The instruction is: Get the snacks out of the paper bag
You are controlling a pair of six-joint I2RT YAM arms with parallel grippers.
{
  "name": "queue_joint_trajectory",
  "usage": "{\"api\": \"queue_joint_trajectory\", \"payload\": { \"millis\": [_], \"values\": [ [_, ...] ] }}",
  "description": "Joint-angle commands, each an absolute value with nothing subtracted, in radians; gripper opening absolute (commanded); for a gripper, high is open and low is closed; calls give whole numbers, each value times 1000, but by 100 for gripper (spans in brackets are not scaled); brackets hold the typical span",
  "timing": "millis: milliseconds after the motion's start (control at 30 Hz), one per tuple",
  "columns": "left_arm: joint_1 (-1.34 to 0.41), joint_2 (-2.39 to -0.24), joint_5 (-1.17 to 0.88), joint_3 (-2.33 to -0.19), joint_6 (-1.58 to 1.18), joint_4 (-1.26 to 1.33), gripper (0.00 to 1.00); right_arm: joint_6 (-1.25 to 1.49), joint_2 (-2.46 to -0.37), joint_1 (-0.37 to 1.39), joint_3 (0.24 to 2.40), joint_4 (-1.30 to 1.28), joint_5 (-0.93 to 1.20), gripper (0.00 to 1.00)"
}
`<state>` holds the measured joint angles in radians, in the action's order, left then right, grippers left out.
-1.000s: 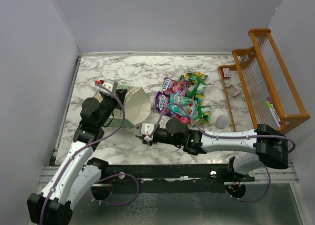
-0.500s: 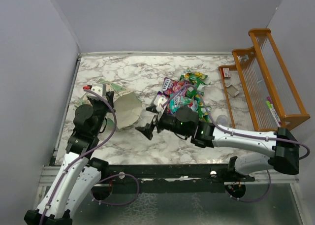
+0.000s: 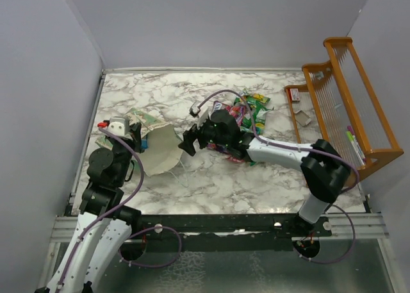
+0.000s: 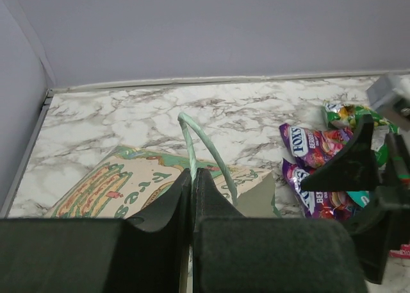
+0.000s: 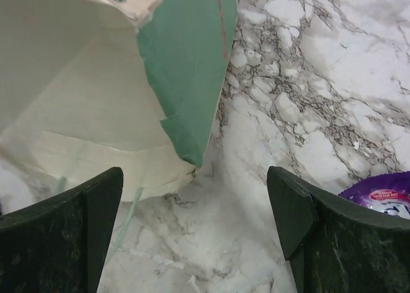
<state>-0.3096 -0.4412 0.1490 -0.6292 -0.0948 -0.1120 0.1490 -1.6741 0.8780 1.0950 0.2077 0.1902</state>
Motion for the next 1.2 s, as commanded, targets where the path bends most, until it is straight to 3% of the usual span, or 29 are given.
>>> {"api": "queue_joint_trajectory", "payload": {
  "millis": [0,100,233,433,533,667,900,1167],
  "values": [
    [-308,-439,131,-632,-88,-128,0,-10,-1803,888,1137,411,211,94],
    [-307,-439,114,-627,-104,-131,0,-72,-1873,888,1197,457,219,93],
    [-307,-447,95,-614,-124,-135,0,-100,-1937,888,1239,542,253,79],
    [-308,-426,111,-597,-184,-147,0,-98,-1994,890,1310,595,263,46],
    [-307,-414,139,-589,-213,-160,0,-113,-2024,893,1338,607,273,37],
    [-307,-410,188,-565,-285,-172,0,-123,-2025,896,1343,637,180,13],
    [-307,-491,382,-505,-418,-157,0,-73,-1937,903,1217,759,24,14],
    [-307,-546,335,-477,-425,-96,0,-30,-1960,922,1060,883,-198,20]
  ]
}}
